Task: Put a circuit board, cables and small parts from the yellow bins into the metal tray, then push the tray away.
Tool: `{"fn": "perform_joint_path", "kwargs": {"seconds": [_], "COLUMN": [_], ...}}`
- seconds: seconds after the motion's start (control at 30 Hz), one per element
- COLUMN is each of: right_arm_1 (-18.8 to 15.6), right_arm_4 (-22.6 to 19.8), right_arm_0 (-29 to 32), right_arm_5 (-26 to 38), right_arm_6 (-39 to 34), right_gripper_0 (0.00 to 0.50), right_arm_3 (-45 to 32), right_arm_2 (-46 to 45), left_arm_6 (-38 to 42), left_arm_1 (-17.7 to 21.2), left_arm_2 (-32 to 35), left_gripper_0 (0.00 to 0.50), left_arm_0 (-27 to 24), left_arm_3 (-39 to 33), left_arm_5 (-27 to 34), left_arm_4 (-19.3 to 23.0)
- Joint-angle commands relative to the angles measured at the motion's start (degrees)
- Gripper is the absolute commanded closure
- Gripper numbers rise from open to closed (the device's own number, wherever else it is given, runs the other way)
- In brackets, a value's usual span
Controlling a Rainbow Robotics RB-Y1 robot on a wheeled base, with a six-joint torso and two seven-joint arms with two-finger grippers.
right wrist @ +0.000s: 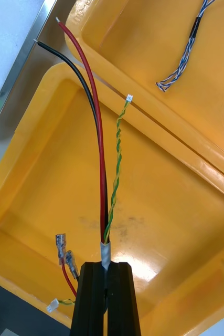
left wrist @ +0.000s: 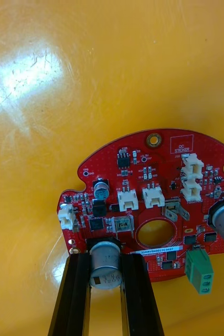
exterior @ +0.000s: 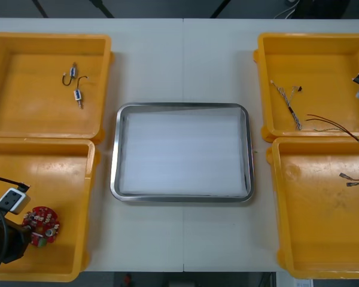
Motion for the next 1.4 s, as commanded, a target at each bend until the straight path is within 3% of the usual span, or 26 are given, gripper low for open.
{"fn": "perform_joint_path", "kwargs": {"seconds": [0.03,0.33,0.97,1.4], "right_arm_1": [-2.46,-2.46,-2.46,-2.46], "right_arm_4": [-0.29,-0.29,-0.29,-0.29], "right_arm_0": [-1.7,-1.7,-1.7,-1.7], "right_arm_5": [0.37,0.37,0.37,0.37], "right_arm_6": [-2.15,-2.15,-2.15,-2.15], "right_gripper_0": [0.5,0.5,0.5,0.5], "right_arm_3": [-1.55,-1.55,-1.55,-1.55], "right_arm_2": [-2.06,-2.06,-2.06,-2.06], "left_arm_6": [-1.82,-1.47,1.61,5.04], "left_arm_1": [2.28,5.88,11.51,14.67], "left_arm_2": [3.1,12.24,31.22,34.12], "left_gripper_0": [0.5,0.5,0.5,0.5], "left_arm_0": [-0.02,-0.89,-10.56,-17.77], "left_arm_3": [-0.24,-1.29,-4.98,-4.98], "left_arm_5": [-0.71,4.39,32.95,40.95], "left_arm_4": [3.33,12.12,32.69,37.0]}}
